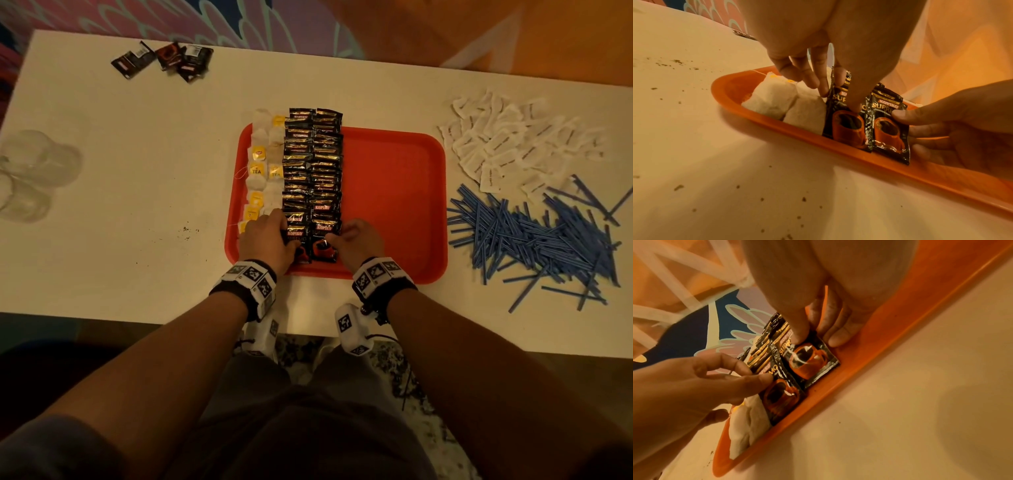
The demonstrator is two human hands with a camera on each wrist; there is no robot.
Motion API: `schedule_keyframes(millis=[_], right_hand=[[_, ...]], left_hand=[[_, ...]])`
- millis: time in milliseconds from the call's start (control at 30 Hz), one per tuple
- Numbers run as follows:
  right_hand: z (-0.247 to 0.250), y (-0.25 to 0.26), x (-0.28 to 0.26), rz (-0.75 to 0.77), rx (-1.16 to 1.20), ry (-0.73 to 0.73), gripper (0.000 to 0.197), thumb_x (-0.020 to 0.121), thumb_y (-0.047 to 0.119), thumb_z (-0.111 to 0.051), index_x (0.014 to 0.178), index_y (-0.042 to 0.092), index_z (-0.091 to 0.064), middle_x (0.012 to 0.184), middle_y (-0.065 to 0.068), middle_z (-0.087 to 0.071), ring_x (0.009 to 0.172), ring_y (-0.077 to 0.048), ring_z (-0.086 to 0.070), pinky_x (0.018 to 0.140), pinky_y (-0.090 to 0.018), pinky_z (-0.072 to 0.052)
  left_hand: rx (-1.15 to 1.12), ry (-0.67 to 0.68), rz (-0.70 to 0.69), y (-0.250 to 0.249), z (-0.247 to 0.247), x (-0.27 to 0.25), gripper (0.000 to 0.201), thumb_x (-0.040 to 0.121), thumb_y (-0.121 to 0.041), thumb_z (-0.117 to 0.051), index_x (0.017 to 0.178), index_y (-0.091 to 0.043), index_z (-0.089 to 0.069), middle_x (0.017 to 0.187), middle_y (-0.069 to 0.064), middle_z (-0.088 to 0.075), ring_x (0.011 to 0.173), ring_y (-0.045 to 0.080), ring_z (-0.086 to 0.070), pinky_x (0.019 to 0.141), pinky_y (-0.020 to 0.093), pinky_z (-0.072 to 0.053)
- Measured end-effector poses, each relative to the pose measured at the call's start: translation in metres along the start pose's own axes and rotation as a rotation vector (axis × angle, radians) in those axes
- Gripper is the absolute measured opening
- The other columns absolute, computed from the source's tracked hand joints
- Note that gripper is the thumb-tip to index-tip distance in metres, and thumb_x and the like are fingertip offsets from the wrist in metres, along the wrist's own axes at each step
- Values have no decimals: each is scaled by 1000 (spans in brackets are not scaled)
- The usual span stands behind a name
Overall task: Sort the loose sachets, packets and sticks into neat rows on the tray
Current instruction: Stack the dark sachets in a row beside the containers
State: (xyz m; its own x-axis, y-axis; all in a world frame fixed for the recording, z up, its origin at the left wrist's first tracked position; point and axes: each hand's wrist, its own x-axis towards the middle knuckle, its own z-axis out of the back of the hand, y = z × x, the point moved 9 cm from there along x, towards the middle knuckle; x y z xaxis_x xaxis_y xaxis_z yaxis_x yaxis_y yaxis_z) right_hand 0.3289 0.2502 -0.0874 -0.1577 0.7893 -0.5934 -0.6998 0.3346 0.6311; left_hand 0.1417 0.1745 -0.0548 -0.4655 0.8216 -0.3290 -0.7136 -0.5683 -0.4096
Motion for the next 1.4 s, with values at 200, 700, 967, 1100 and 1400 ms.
schedule_keyframes(millis=[200, 700, 967, 1100, 1400], right_hand=[[8, -1, -3, 2, 38, -54, 39, 84, 37, -74, 114, 22, -55, 91, 12, -60, 92, -10, -59, 71, -22, -45], [7, 17, -2, 29, -13, 21, 55, 87, 34, -71, 135, 18, -49, 126, -1, -61, 114, -20, -58, 97, -37, -50], [24, 50, -3, 142, -51, -82, 52, 86, 34, -71, 130, 17, -50, 128, -3, -56, 118, -22, -52, 100, -39, -46], [21, 85, -2, 244, -49, -110, 43, 86, 28, -71, 124, 19, -53, 124, -2, -55, 115, -19, -53, 95, -32, -47], [-44, 179, 12, 380, -78, -23, 37, 86, 23, -71, 120, 16, -57, 119, -1, -58, 108, -16, -56, 91, -30, -48]], left_hand=[[-51, -57, -22, -1, 6, -4, 38, 81, -37, -76, 99, -19, -47, 103, 6, -56, 99, 27, -52, 82, 41, -47], [-76, -39, -10, -3, 21, 0, 36, 83, -32, -74, 103, -20, -46, 98, -2, -49, 98, 25, -52, 86, 46, -48], [-202, -89, 15, 8, 58, 3, 18, 90, -21, -61, 105, -17, -50, 107, 6, -55, 99, 26, -54, 83, 36, -45], [-152, -87, 79, 34, 79, 19, 33, 94, -30, -58, 125, -17, -54, 122, 14, -53, 115, 33, -52, 95, 39, -44], [108, 34, 59, 102, 138, 130, 57, 98, -44, -52, 149, -21, -41, 151, 19, -33, 136, 42, -35, 113, 45, -31]])
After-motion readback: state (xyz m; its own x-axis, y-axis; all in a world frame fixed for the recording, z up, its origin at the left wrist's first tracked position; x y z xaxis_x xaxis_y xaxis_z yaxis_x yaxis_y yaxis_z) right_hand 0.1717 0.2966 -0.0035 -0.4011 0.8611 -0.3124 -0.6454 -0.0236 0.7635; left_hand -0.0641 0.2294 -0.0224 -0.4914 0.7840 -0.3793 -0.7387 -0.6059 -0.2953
